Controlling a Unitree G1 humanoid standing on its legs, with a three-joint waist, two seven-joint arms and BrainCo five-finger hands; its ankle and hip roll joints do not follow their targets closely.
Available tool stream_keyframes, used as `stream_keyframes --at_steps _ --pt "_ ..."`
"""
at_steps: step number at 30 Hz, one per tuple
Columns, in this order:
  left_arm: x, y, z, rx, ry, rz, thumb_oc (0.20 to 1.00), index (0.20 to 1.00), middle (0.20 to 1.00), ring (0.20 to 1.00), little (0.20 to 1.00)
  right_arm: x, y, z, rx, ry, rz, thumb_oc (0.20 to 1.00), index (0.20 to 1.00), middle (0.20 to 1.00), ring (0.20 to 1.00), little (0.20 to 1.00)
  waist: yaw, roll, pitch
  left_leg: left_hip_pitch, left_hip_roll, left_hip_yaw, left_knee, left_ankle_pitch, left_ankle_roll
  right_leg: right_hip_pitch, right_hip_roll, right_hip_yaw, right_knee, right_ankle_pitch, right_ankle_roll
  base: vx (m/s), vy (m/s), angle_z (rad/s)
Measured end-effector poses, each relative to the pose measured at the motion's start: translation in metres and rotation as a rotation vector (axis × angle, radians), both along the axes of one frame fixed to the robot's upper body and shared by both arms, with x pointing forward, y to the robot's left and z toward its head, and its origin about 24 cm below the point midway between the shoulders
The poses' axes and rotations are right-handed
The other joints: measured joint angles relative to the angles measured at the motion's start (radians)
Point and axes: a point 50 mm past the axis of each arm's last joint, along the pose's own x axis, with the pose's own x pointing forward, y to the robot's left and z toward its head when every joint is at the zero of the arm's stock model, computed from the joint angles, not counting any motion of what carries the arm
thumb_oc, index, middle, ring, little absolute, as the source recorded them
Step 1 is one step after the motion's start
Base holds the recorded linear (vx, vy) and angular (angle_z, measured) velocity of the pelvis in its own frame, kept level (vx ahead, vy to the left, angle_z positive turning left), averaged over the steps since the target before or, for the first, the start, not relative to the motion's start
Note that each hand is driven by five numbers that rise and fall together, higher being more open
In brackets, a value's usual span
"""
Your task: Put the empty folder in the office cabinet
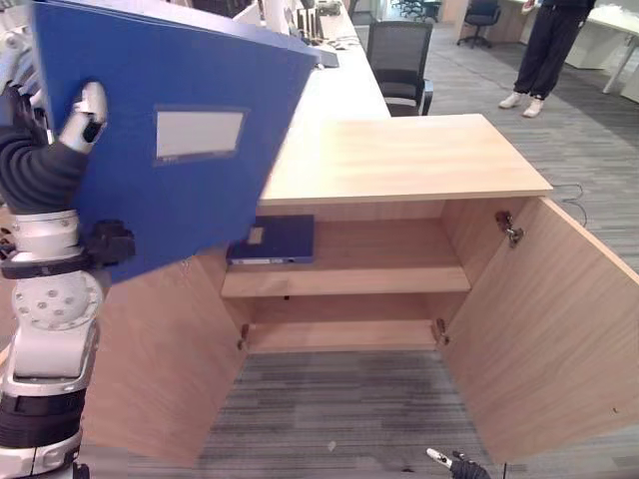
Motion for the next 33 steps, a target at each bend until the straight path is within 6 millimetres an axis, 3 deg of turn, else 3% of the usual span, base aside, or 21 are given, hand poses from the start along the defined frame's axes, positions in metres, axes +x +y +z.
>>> stream_keyframes --at_steps 6,12,14,17,18,20,21,24,26,29,33 --pt "0.001 0.012 -0.01 -0.113 0.108 -0.184 0.2 0.2 0.2 0.2 0.2 0.005 -0.001 0.001 0.009 -0.006 0.019 1.0 1.0 1.0 1.0 1.0 0.03 0.004 0.0 0.001 0.0 -0.006 0.005 0.0 0.0 0.005 -0.001 -0.007 0.0 -0.001 0.001 -0.01 0.0 0.02" --pt "0.003 0.015 -0.027 -0.204 0.17 -0.247 0.2 0.2 0.2 0.2 0.2 0.062 0.013 0.026 0.052 -0.255 0.151 1.0 1.0 1.0 1.0 1.0 0.023 0.01 0.004 0.001 0.0 -0.007 0.009 0.001 -0.001 0.005 0.0 -0.007 0.0 -0.001 0.002 0.0 0.0 0.0" --pt "0.004 0.014 -0.029 -0.211 0.181 -0.26 0.2 0.2 0.2 0.2 0.2 0.089 0.015 0.047 0.05 -0.387 0.215 1.0 1.0 1.0 1.0 1.0 0.021 0.011 0.005 0.001 0.0 -0.006 0.008 0.001 -0.001 0.005 0.0 -0.007 0.0 -0.001 0.002 0.0 0.0 0.0" --pt "0.008 0.008 -0.039 -0.246 0.218 -0.297 0.2 0.2 0.2 0.2 0.2 0.133 0.018 0.093 0.062 -0.656 0.29 1.0 1.0 1.0 1.0 1.0 0.019 0.01 0.012 0.002 0.002 -0.006 0.009 0.001 -0.001 0.005 0.002 -0.006 0.001 -0.001 0.001 0.0 0.0 0.0" --pt "0.009 0.007 -0.041 -0.247 0.223 -0.304 0.2 0.2 0.2 0.2 0.2 0.139 0.019 0.104 0.062 -0.697 0.317 1.0 1.0 1.0 1.0 1.0 0.02 0.012 0.015 0.0 0.002 -0.006 0.009 0.001 -0.001 0.004 0.003 -0.006 0.001 -0.001 0.0 0.0 0.0 0.0" --pt "0.011 0.003 -0.046 -0.26 0.241 -0.322 0.2 0.2 0.2 0.2 0.2 0.153 0.024 0.144 0.069 -0.855 0.45 1.0 1.0 1.0 1.0 1.0 0.021 0.012 0.024 -0.002 0.002 -0.006 0.009 0.001 -0.001 0.001 0.003 -0.006 0.001 0.001 -0.003 0.0 0.0 0.0" --pt "0.012 0.0 -0.048 -0.263 0.257 -0.333 0.2 0.2 0.2 0.2 0.2 0.159 0.027 0.162 0.087 -0.928 0.496 1.0 1.0 1.0 1.0 1.0 0.02 0.011 0.027 -0.002 0.002 -0.006 0.009 0.003 -0.003 0.001 0.003 -0.006 0.001 0.002 -0.003 0.0 0.0 0.0" --pt "0.015 -0.007 -0.054 -0.262 0.286 -0.365 0.2 0.2 0.2 0.2 0.2 0.168 0.032 0.191 0.133 -1.042 0.546 1.0 1.0 1.0 1.0 1.0 0.014 -0.008 0.042 -0.002 0.003 -0.004 0.009 0.003 -0.003 -0.001 0.005 -0.005 0.001 0.001 -0.004 0.0 0.0 0.0" --pt "0.016 -0.011 -0.057 -0.264 0.298 -0.376 0.2 0.2 0.2 0.2 0.2 0.171 0.044 0.227 0.175 -1.172 0.656 1.0 1.0 1.0 1.0 1.0 0.01 -0.006 0.057 0.002 0.002 -0.004 0.01 0.003 -0.003 -0.003 0.004 -0.005 0.001 0.001 -0.004 0.0 0.0 0.0" --pt "0.018 -0.017 -0.063 -0.231 0.322 -0.36 0.2 0.2 0.2 0.2 0.2 0.182 0.062 0.258 0.252 -1.318 0.723 1.0 1.0 1.0 1.0 1.0 -0.008 -0.008 0.057 0.001 0.005 -0.002 0.01 0.003 -0.003 -0.004 0.006 -0.003 0.001 0.001 -0.004 0.0 0.0 0.0" --pt "0.022 -0.029 -0.068 -0.222 0.338 -0.377 0.2 0.2 0.2 0.2 0.2 0.189 0.07 0.27 0.273 -1.368 0.749 1.0 1.0 1.0 1.0 1.0 -0.01 -0.007 0.057 0.001 0.005 0.0 0.01 0.003 -0.003 -0.006 0.007 -0.002 0.001 0.001 -0.004 0.0 0.0 0.0"
